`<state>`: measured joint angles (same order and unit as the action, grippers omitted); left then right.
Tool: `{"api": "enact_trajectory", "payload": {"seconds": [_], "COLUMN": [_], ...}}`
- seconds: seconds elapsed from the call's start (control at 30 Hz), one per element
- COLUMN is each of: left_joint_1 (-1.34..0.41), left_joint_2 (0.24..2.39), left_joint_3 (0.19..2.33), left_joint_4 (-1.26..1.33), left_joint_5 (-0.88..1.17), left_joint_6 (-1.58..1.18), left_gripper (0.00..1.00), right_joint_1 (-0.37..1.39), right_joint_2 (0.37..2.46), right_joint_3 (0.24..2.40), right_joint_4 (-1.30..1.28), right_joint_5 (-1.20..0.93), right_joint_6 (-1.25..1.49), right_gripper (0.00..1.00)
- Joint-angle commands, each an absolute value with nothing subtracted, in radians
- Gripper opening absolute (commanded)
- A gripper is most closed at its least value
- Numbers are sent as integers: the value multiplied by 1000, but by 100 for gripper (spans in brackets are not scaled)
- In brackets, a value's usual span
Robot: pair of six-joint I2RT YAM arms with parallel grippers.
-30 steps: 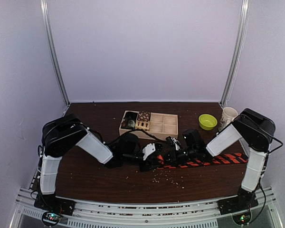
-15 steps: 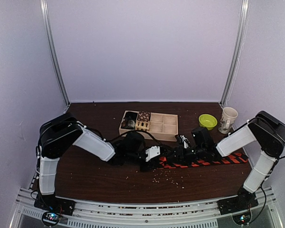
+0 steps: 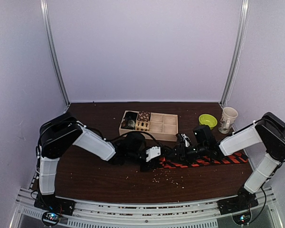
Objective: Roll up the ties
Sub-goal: Roll the tie at the center of the board.
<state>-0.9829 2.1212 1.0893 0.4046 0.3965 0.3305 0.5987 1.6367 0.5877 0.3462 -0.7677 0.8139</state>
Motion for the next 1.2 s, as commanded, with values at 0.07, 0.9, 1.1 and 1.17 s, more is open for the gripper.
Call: {"api": "enact_trajectory", "payload": {"seconds": [0.07,0.9,1.1,1.17], "left_joint_1": [-978,-957,-911,-903], "left_joint_2": [2176,1832,1843,1874], "left_joint_3": [1064,768,611,666], "left_joint_4": [197,673,1169,1072], "left_joint_5": [336,195,246,338], "left_joint_6": [356,181,-150,-133], "left_gripper": [30,98,98,98], "right_joint_1": [613,591,589,589], "right_joint_2": [1619,1751,1754,1756], "right_joint_3": [615,616,613,618], "right_joint_4": [355,260,272,272], "right_joint_5": [-785,-737,-746,-746], "right_joint_6": [826,720,714,716], "right_gripper": [56,0,0,0]}}
